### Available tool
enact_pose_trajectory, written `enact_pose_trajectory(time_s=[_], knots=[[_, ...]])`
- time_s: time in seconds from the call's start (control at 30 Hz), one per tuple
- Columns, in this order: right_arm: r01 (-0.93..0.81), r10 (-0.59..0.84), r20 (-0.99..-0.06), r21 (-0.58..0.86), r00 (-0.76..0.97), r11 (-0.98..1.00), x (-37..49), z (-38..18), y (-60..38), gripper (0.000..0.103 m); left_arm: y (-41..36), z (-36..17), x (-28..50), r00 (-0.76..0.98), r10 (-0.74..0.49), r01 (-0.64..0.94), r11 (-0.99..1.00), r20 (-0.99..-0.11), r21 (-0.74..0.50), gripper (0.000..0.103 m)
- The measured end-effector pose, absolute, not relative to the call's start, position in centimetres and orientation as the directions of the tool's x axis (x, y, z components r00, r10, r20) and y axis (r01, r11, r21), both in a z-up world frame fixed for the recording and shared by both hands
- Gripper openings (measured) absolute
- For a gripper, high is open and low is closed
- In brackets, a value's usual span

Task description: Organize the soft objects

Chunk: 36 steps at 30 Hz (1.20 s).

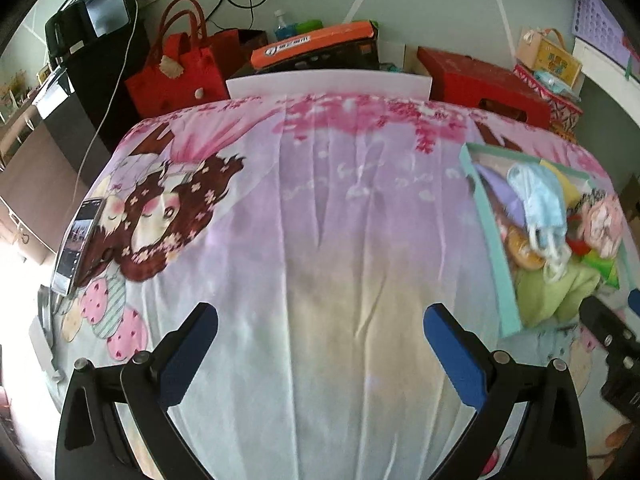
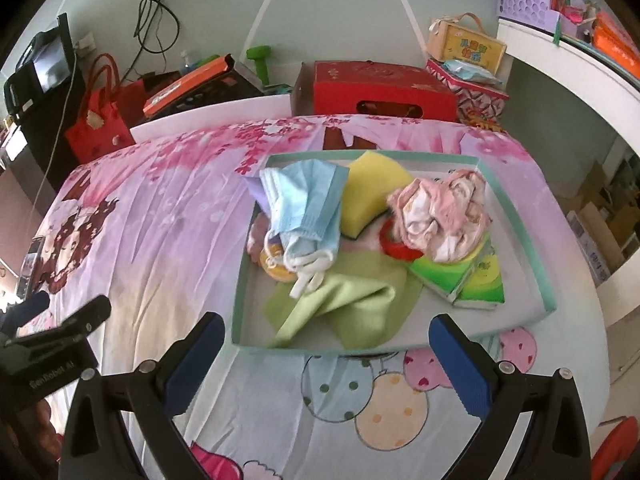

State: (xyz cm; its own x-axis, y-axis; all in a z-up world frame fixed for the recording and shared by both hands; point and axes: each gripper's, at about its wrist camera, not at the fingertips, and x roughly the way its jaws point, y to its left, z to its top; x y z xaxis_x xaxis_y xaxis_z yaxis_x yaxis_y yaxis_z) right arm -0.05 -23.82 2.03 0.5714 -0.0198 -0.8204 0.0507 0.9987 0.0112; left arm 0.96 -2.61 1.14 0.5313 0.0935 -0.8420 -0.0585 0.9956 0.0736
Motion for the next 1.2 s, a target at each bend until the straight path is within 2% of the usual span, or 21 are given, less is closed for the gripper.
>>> enact_pose_trajectory(time_s=[0.2, 0.47, 1.2], knots=[[0.03, -0.007, -0.831, 0.012, 0.556, 0.999, -0.8, 1.4, -23.1, 0.103, -2.7, 0.6, -0.2, 0.502, 0.154, -0.065, 0.988, -0.851, 0.14, 0.103], [0.029, 0.005, -0.835, 0.025, 0.551, 0.999, -1.9, 0.9, -22.8, 0.103, -1.7, 1.3, -1.2, 0.518, 0.13, -0.088, 0.991, -0.845, 0.098, 0.103], [0.031, -0.018, -0.833, -0.002, 0.553, 1.0, -1.7, 0.8, -22.9, 0.103, -2.5, 0.6, -0.9, 0.492, 0.149, -0.057, 0.989, -0.858, 0.138, 0.103]])
